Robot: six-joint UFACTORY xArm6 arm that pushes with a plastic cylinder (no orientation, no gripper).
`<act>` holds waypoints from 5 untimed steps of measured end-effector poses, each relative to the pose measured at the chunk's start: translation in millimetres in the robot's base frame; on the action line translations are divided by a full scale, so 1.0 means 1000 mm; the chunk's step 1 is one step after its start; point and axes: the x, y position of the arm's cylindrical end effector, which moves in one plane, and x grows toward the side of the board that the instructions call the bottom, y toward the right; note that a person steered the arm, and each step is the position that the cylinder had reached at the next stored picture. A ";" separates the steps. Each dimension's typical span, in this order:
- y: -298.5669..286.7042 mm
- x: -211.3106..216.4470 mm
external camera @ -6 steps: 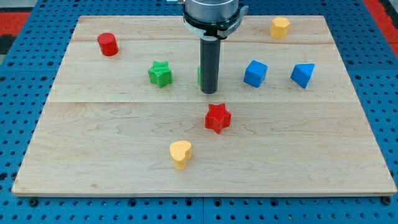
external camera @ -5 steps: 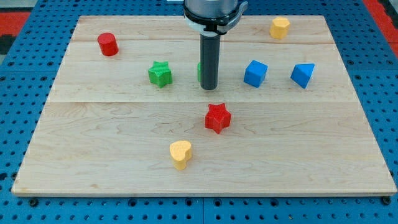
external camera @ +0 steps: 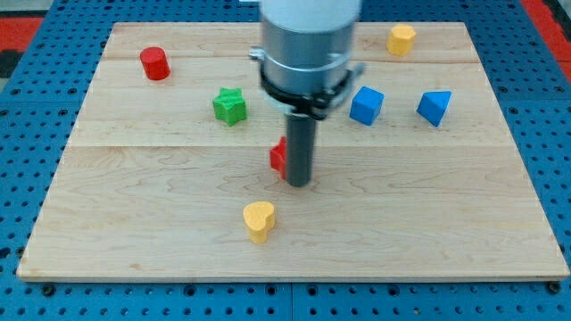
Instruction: Push the red star bottom left the green circle
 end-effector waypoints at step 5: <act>0.016 -0.057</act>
